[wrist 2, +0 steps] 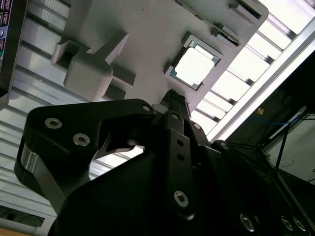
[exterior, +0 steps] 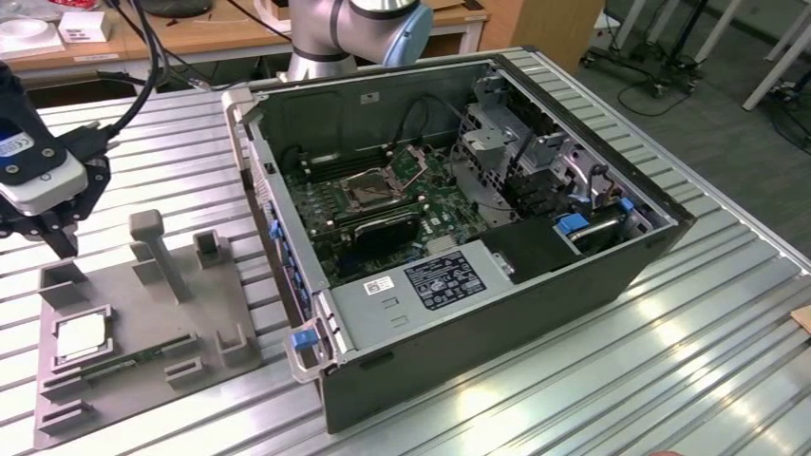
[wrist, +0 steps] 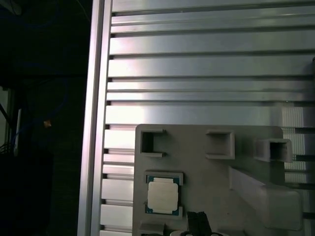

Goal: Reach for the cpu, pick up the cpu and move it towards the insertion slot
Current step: 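Reach for the cpu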

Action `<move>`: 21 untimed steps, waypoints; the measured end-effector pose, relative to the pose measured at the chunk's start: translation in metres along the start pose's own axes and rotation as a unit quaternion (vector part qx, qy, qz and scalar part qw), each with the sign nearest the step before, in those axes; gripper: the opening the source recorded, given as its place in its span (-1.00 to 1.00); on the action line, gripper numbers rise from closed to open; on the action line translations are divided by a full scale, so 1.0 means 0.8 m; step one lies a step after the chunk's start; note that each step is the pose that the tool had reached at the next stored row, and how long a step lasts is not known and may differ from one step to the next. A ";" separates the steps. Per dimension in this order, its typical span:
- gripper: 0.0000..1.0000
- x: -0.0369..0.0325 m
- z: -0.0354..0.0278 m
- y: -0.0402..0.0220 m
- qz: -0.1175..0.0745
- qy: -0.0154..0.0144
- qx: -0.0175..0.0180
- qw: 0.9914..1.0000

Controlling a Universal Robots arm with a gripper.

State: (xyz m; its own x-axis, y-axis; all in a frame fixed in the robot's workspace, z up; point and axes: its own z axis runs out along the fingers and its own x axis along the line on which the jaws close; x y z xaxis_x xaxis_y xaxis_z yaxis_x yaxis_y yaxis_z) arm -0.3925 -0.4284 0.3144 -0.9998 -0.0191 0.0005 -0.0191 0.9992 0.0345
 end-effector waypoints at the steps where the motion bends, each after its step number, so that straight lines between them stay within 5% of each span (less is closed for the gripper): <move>1: -0.79 0.0003 0.0002 0.0000 0.000 0.000 0.000 1.000; 21: -0.79 0.0061 0.0040 -0.0006 0.000 0.000 0.000 1.000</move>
State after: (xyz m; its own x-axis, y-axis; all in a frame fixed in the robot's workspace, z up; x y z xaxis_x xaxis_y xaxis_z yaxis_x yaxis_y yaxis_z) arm -0.3974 -0.4289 0.3112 -0.9998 -0.0191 0.0006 -0.0191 0.9992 0.0343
